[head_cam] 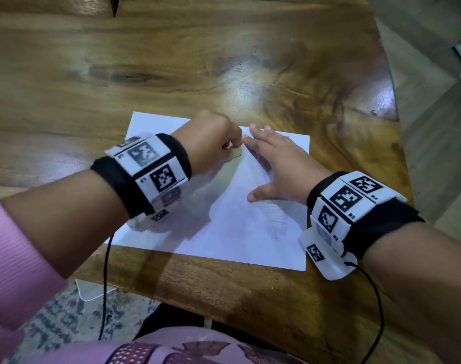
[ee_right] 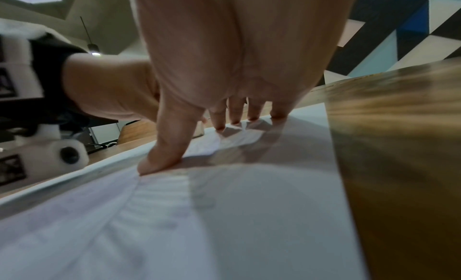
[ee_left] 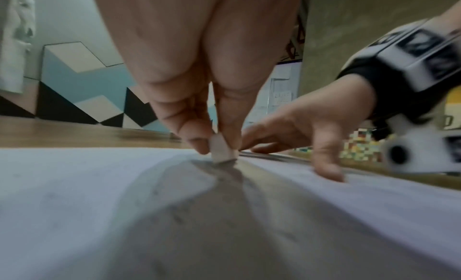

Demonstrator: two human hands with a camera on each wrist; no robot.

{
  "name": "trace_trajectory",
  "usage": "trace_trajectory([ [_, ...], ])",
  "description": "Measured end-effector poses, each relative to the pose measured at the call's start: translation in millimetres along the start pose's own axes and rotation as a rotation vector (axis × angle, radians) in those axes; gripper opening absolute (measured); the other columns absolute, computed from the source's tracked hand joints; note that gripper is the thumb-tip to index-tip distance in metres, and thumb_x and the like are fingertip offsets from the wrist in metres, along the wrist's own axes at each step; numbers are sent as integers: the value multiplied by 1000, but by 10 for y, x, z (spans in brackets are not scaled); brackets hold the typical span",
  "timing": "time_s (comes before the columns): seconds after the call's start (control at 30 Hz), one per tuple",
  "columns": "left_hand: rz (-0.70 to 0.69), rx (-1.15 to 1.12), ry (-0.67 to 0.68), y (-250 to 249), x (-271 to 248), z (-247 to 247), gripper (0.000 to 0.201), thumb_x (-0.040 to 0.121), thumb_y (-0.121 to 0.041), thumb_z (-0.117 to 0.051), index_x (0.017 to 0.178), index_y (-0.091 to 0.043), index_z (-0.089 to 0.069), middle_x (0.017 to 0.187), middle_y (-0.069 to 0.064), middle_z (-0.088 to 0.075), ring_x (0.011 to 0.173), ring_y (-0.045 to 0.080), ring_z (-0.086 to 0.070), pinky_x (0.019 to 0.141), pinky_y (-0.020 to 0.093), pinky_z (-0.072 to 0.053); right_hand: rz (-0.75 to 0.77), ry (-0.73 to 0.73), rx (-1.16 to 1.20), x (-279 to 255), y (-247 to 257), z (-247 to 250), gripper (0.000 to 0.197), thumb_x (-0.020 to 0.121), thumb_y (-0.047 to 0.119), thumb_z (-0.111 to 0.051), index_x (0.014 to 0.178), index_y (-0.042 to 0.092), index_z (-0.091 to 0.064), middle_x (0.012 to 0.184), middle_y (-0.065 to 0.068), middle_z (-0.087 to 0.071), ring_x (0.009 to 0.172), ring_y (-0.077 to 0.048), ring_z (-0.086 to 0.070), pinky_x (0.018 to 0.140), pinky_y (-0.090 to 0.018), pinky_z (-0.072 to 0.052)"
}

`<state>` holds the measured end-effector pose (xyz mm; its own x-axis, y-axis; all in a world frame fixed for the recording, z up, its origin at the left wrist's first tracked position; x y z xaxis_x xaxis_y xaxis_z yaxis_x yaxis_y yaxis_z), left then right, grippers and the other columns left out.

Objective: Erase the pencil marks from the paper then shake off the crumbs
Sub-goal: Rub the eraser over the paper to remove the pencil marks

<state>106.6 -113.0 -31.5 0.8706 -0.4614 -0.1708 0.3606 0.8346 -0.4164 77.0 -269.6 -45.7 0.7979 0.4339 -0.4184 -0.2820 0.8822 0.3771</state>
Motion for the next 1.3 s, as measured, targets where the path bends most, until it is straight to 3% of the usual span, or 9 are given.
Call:
trace_trajectory([
  [0.17,-43,-84,226,12,-285,-50,12,76,-23,-67,83,-13,-72,79,5,-71,71,20,-58,65,21,-39,5,8,2,0,-13,-6,110,67,45,-78,150,24,-8,159,6,7,146,-14,7,116,-28,0],
  [0.3,25,-73,-38,65,-33,10,14,79,-12,-63,89,-7,-70,87,14,-71,75,23,-55,61,19,-29,2,0,24,-15,-4,0,109,67,43,-79,150,25,-10,158,8,6,146,-12,7,116,-27,0],
  [0.4,-8,-43,-69,71,-64,-41,15,82,-14,-56,85,-5,-68,83,16,-67,76,30,-56,64,25,-31,5,0,25,-17,0,10,109,67,42,-78,150,24,-9,159,7,6,146,-13,6,116,-27,0],
  [0.57,-202,-49,234,64,-528,-137,31,78,-36,-49,67,-11,-64,71,7,-60,65,23,-56,63,31,-45,6,12,4,-21,11,8,108,69,43,-77,150,24,-7,159,6,8,146,-14,8,115,-26,1],
  [0.77,-77,-32,-119,253,-260,-91,6,78,-11,-63,79,-6,-66,78,15,-61,73,31,-57,64,27,-33,3,16,11,-24,19,15,108,69,43,-77,150,24,-7,159,6,8,146,-13,8,114,-25,0],
  [0.93,-184,-73,220,150,-581,-130,37,75,-44,-45,68,-13,-62,68,2,-58,64,19,-53,61,28,-39,1,20,3,-24,18,17,109,69,43,-76,150,23,-6,158,6,9,146,-14,8,115,-26,1],
  [1.07,-63,-39,-13,240,-266,-39,9,79,-17,-63,80,-9,-66,76,8,-59,71,20,-47,65,23,-29,0,20,0,-23,19,16,108,70,43,-76,150,24,-6,158,7,9,146,-13,8,115,-25,0],
  [1.13,-43,-35,-58,245,-259,-78,8,79,-15,-61,79,-7,-64,75,5,-53,72,23,-48,64,24,-27,-1,21,6,-24,20,16,108,70,43,-76,150,24,-7,158,7,9,146,-13,8,114,-24,0],
  [1.3,-229,-91,215,108,-634,-197,22,80,-26,-53,63,-12,-56,67,4,-52,63,22,-50,60,33,-40,-5,9,20,-21,11,6,108,69,42,-77,150,24,-8,158,7,8,146,-13,8,116,-27,0],
])
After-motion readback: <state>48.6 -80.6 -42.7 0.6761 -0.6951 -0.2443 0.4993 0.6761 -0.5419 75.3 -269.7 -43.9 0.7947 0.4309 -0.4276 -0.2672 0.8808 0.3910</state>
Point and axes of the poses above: each hand's wrist, its own x-axis towards the middle knuckle, its own z-axis out of the back of the hand, y = z × x, the point moved 1 cm from there along x, towards the middle knuckle
